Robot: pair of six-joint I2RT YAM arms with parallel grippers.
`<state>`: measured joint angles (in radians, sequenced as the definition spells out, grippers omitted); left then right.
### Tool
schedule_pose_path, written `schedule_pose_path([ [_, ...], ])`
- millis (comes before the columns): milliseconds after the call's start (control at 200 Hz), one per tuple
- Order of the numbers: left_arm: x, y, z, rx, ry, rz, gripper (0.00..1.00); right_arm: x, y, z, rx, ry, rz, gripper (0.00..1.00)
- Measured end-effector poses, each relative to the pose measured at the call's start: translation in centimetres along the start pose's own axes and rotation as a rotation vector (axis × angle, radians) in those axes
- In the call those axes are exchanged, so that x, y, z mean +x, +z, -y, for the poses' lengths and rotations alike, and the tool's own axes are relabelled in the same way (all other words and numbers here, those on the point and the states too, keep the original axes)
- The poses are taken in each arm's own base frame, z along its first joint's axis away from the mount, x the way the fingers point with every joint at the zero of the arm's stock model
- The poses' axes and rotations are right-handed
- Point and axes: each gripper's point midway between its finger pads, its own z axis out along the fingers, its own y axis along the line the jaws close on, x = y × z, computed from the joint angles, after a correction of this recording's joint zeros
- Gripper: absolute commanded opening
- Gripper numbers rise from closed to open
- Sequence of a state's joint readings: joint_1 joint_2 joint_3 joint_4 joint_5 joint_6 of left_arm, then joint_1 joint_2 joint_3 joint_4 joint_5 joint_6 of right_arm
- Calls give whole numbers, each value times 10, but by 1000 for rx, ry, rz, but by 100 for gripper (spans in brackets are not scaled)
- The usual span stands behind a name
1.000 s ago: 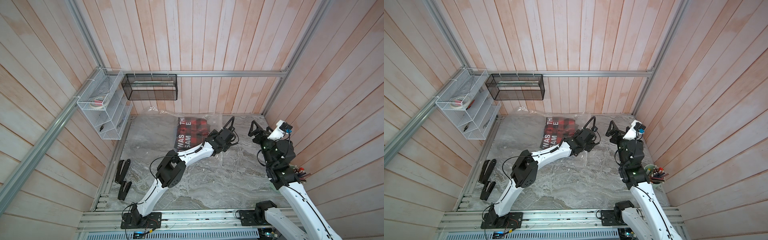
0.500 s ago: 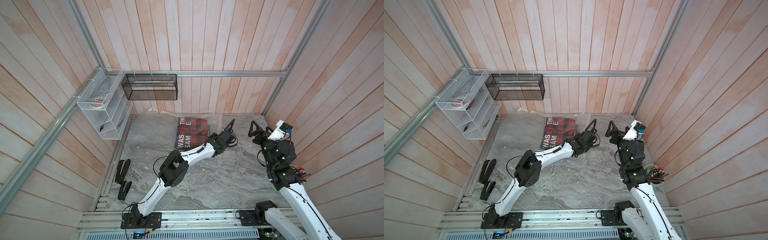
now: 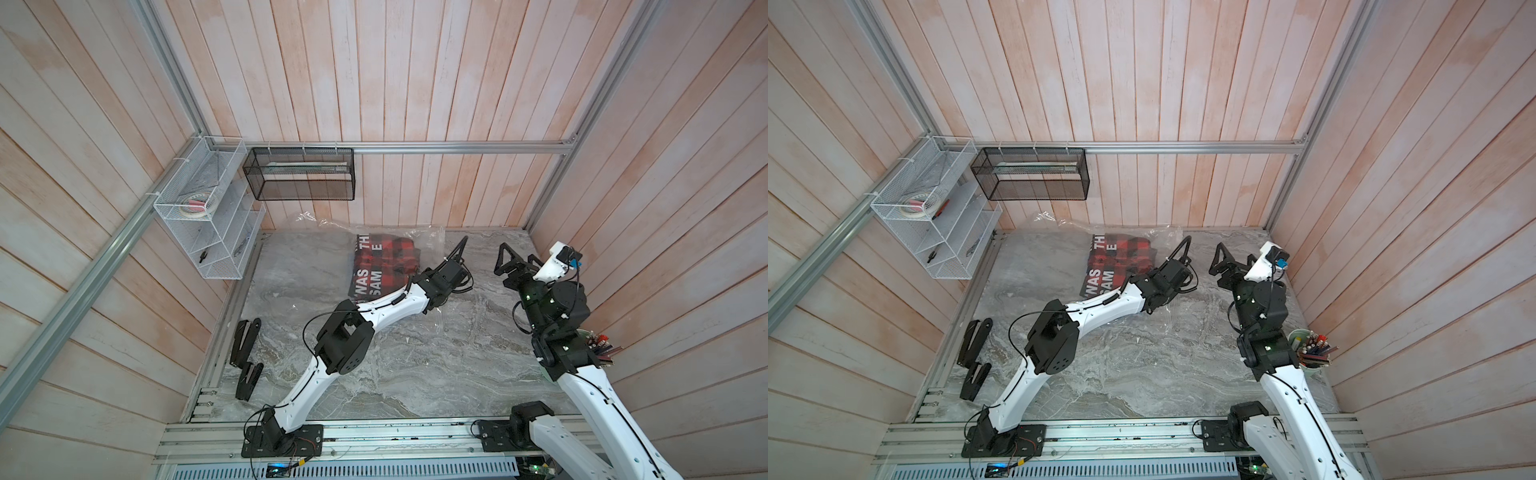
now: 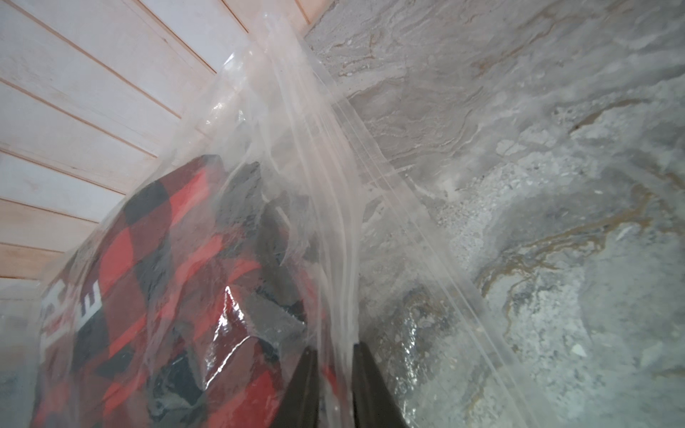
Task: Take the shirt out of the vacuum bag
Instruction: Open the vacuum bag at the center of the board.
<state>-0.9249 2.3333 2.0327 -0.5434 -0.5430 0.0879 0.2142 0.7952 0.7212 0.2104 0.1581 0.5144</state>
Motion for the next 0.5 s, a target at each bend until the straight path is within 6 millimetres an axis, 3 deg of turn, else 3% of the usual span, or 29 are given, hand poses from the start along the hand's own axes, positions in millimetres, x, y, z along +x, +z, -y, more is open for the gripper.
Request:
schedule_pose_path([
  [75, -5, -13, -8, -2, -13, 13, 0, 7, 2, 3, 7, 7, -16, 98],
  [275, -18, -53, -33, -1, -56, 58, 0, 30, 13, 10, 9, 30, -71, 98],
  [500, -9, -93, -54, 3, -80, 80, 0, 88, 32, 22, -1, 93, -209, 98],
])
